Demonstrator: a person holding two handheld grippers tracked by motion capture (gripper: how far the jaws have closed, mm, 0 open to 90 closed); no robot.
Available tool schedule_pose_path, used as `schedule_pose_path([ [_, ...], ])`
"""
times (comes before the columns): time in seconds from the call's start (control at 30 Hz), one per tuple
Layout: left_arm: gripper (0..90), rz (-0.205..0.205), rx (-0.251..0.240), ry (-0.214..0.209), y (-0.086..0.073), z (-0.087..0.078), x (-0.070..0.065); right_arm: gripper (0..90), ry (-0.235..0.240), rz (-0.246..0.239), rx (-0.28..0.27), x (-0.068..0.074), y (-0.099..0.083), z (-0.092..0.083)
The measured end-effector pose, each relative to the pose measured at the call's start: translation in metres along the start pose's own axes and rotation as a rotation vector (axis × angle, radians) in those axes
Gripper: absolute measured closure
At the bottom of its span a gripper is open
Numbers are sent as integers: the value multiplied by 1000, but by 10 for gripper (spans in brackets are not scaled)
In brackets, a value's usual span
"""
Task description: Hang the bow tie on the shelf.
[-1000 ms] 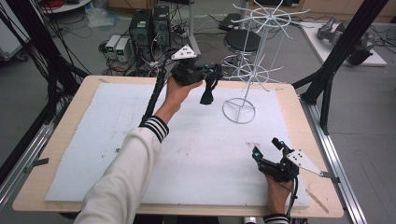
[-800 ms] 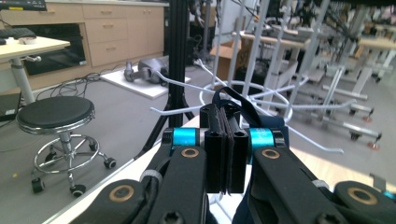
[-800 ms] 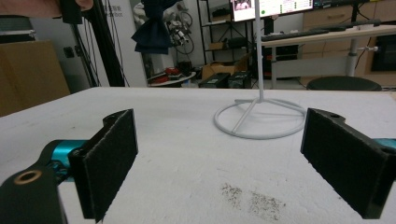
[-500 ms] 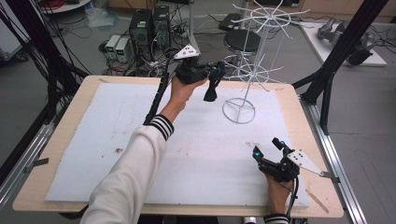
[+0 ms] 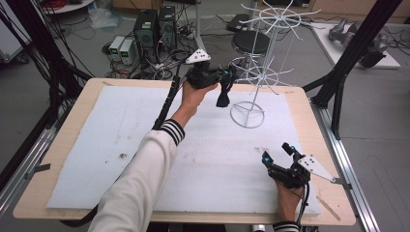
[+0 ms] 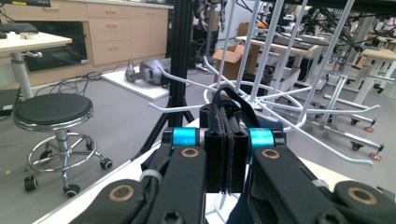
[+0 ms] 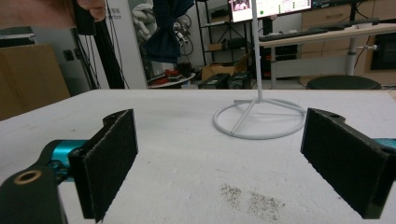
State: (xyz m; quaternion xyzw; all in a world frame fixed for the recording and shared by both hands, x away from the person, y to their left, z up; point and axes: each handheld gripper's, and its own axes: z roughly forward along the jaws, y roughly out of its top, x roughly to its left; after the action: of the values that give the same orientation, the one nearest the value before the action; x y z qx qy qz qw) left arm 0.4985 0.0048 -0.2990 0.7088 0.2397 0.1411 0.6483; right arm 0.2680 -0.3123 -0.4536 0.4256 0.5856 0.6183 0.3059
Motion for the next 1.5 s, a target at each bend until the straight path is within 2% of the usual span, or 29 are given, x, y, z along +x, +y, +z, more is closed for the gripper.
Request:
schedule_pose_path([
  [0.1, 885, -16, -9, 3, -1, 2, 0, 101, 1, -1, 0, 0, 0, 0],
  [0.63, 884, -20, -11, -10, -3, 9, -4, 101, 0, 6, -4, -1, 0, -1],
  [0.73, 884, -10, 0, -11, -3, 9, -4, 101, 1, 7, -4, -1, 0, -1],
  [0.93, 882, -20, -5, -11, -4, 11, -5, 101, 1, 8, -6, -1, 0, -1],
  [1.07, 881, -18, 0, -11, -3, 12, -4, 101, 0, 15, -5, -1, 0, -1],
  [1.17, 874, -4, 52, -21, 2, 16, -8, 101, -1, 15, -4, -1, 0, -1],
  [1.2, 869, 7, 40, -23, 3, 18, -11, 101, -1, 12, -7, -1, 0, -1],
  [1.23, 863, -5, 9, -39, 4, 19, -14, 101, 0, 11, -7, -1, 0, -1],
  [1.3, 826, -7, 26, -24, 3, 20, -13, 101, 2, 14, -6, -1, 0, -1],
  [1.4, 829, -16, 47, -13, 2, 20, -11, 101, 2, 11, -8, -1, 0, -2],
  [1.5, 833, -18, 42, -15, 2, 20, -11, 101, 4, 10, -8, -1, 0, -2],
])
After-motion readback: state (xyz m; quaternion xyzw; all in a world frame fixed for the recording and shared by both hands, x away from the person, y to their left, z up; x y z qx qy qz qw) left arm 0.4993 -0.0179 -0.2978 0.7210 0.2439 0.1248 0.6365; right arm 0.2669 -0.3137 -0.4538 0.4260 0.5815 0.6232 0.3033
